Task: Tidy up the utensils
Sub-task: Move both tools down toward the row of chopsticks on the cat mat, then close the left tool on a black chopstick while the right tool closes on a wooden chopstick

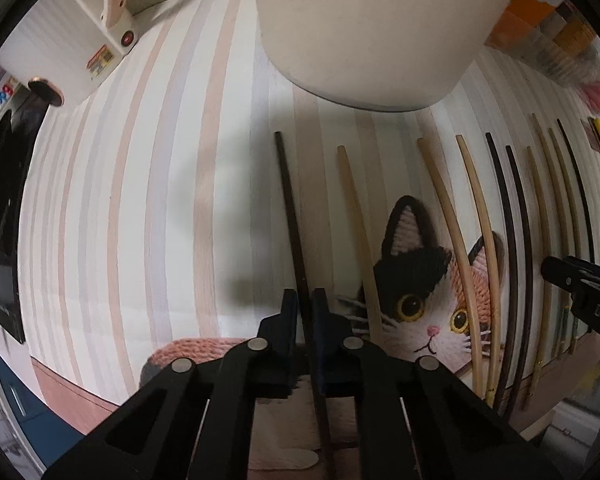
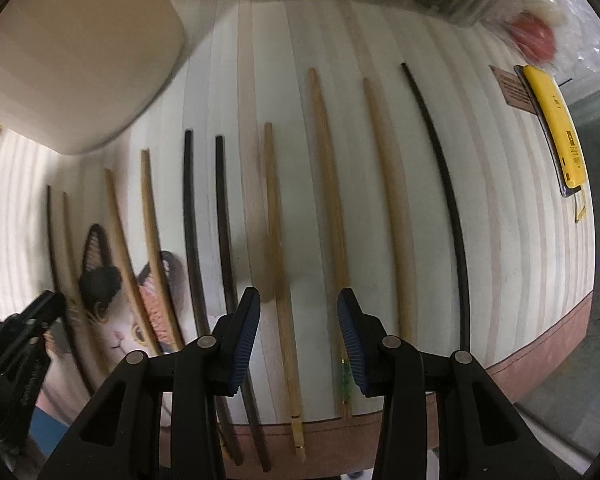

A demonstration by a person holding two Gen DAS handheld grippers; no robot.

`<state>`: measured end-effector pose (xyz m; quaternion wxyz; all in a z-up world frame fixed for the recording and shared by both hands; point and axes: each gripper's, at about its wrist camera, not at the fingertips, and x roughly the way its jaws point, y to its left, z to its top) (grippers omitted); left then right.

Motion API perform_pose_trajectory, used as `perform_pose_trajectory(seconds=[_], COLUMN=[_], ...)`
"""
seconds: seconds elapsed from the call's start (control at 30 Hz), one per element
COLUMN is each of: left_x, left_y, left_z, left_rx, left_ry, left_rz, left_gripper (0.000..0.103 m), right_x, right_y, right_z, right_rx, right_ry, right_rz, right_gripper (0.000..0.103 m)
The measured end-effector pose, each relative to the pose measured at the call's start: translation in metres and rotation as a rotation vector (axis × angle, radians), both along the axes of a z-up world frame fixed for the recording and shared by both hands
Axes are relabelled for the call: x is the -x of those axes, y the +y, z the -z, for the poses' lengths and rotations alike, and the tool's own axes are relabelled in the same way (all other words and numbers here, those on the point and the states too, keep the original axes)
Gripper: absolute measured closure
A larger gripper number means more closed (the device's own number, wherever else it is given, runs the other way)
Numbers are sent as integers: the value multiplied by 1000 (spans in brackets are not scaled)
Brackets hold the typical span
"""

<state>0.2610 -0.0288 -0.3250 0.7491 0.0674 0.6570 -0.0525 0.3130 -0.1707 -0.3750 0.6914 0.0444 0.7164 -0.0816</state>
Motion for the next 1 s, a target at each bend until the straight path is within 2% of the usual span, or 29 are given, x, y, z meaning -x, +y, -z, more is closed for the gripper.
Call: perform_pose_trajectory(seconds=[0.03,0.07,0.2,0.47,0.63,0.83,1.0], left_x=[1,1,7,-8,-7,-24,-40], left_y=[-1,-2,-1,26,65,104,115], left_z=[0,0,3,4,5,8,10], left_rx=[-2,-4,-7,-2,26,133,140], left_ry=[-2,-3,-4,25,56,118,127], left_rz=[5,9,13,17,-21,-60,-52], left_gripper=[98,98,98,99,99,95,93], right_x=[0,-1,-2,22,36,23,0], right_y=[2,4,10,21,22,2,-3], right_z=[3,4,8,0,-7,-5,-8], right_rx=[6,1,8,20,26,7,2], right_ry=[13,10,16,64,94,120,140], right_rz=[-5,-3,1,-3,1,33,46], right_gripper=[79,84,95,96,96,95,95])
